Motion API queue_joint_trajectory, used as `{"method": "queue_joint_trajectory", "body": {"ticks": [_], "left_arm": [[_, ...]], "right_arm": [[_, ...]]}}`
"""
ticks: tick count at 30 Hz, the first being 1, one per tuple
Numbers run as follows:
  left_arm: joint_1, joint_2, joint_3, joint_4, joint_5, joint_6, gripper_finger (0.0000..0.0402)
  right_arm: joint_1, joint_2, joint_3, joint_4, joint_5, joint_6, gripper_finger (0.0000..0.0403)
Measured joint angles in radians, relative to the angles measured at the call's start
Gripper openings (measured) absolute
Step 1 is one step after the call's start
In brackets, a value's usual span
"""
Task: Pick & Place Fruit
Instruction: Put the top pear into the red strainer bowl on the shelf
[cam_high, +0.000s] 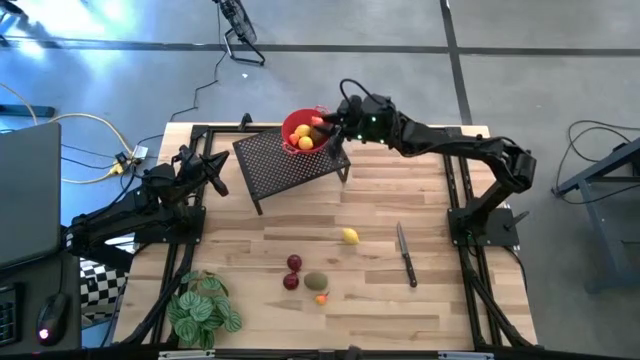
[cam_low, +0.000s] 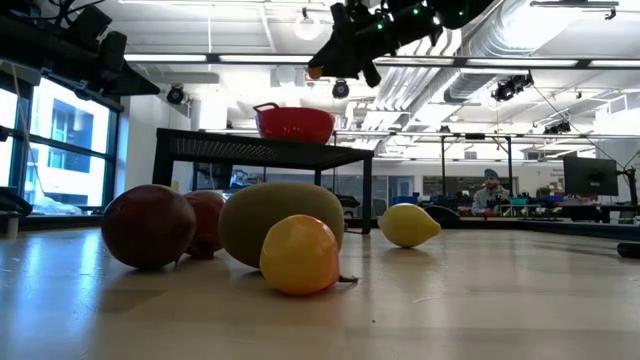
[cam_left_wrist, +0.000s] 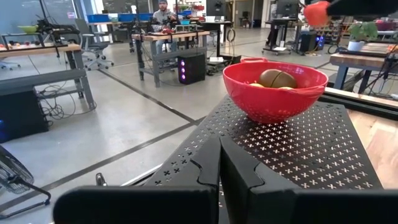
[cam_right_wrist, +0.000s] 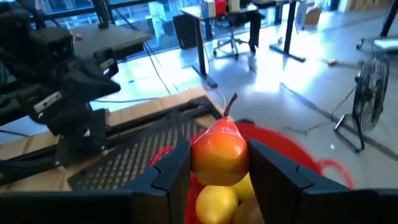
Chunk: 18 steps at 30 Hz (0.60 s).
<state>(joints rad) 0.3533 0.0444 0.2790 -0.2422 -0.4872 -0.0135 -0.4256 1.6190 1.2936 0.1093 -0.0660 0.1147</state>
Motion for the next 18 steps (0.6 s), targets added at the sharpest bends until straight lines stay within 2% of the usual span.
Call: {"method": "queue_joint_trajectory", "body": {"ticks": [2, 11, 18], "left_arm": [[0.000, 0.000, 0.000, 0.000, 0.000, 0.000, 0.0000], [0.000, 0.000, 0.000, 0.000, 0.000, 0.000, 0.0000], [0.000, 0.000, 0.000, 0.000, 0.000, 0.000, 0.0000]], "right_arm": [[-0.010, 0.020, 0.039, -0.007, -0.019, -0.017, 0.0142], [-0.052, 0.182, 0.276, -0.231, -0.023, -0.096, 0.0142], [-0.074, 0.276, 0.400, -0.323, -0.045, -0.114, 0.0142]]}}
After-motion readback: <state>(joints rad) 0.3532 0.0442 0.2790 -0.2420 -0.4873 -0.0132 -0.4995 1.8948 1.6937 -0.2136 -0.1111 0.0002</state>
